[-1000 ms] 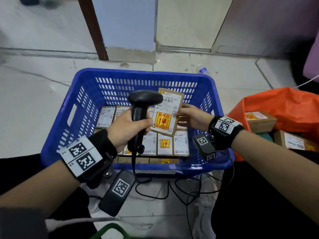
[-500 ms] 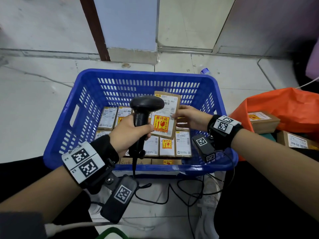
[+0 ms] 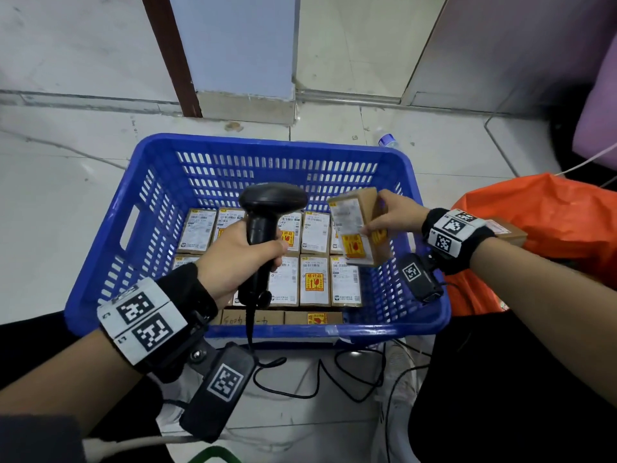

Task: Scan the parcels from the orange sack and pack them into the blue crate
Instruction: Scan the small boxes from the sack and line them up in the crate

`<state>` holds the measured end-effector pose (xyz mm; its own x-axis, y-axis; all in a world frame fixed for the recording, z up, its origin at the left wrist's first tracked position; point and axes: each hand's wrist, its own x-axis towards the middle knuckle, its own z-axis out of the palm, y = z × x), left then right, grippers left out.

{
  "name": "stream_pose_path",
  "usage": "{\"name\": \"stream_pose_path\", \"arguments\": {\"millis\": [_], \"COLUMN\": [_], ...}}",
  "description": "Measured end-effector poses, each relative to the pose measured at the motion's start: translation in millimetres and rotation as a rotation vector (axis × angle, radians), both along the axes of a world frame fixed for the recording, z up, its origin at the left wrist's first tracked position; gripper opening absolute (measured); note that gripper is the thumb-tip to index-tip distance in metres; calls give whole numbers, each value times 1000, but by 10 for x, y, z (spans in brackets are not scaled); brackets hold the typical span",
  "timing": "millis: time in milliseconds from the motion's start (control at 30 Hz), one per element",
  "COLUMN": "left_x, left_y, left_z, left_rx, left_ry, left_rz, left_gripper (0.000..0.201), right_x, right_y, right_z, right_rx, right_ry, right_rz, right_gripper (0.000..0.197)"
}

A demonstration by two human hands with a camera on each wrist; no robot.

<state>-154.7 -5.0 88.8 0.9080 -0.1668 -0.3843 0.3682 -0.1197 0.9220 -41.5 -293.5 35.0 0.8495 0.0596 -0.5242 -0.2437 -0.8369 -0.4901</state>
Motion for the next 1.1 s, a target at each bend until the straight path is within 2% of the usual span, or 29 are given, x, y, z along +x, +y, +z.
{"name": "stream_pose_path", "arguments": {"millis": [133, 233, 300, 400, 567, 600, 700, 767, 800, 867, 967, 1100], "left_x": [44, 88, 124, 180, 224, 226, 231, 232, 233, 231, 226, 260], "left_y": [7, 20, 31, 46, 22, 21, 22, 32, 36, 45, 43, 109], "left_z": [-7, -5, 0, 10, 41, 45, 49, 48, 47, 48, 72, 157], "left_rx": [-13, -6, -5, -7, -13, -10, -13, -9, -7, -8, -14, -16], "left_ry": [-7, -8, -9, -5, -5, -3, -2, -3, -3, 4, 12, -7], "left_rz": [-1, -10, -6, 17, 6, 5, 1, 3, 7, 7, 2, 34], "left_gripper": [12, 14, 14, 14, 15, 16, 15, 15, 14, 14, 14, 8], "right_x": [11, 50, 101, 152, 238, 342, 514, 361, 228, 38, -12, 154], "right_y": [0, 130, 217, 346, 296, 144, -255, -144, 7, 244, 347, 432], "right_z": [-52, -191, -347, -482, -929, -1256, -2027, -1841, -1551, -1064, -875, -901], "right_rx": [-354, -502, -579, -652, -813, -815, -766, -723, -692, -615, -417, -121], "right_ry": [104, 207, 244, 269, 269, 276, 344, 362, 359, 452, 521, 353], "right_rz": [331, 529, 545, 447, 532, 547, 538, 517, 511, 478, 366, 97], "right_gripper": [89, 88, 85, 83, 54, 53, 90, 101, 106, 100, 86, 77]}}
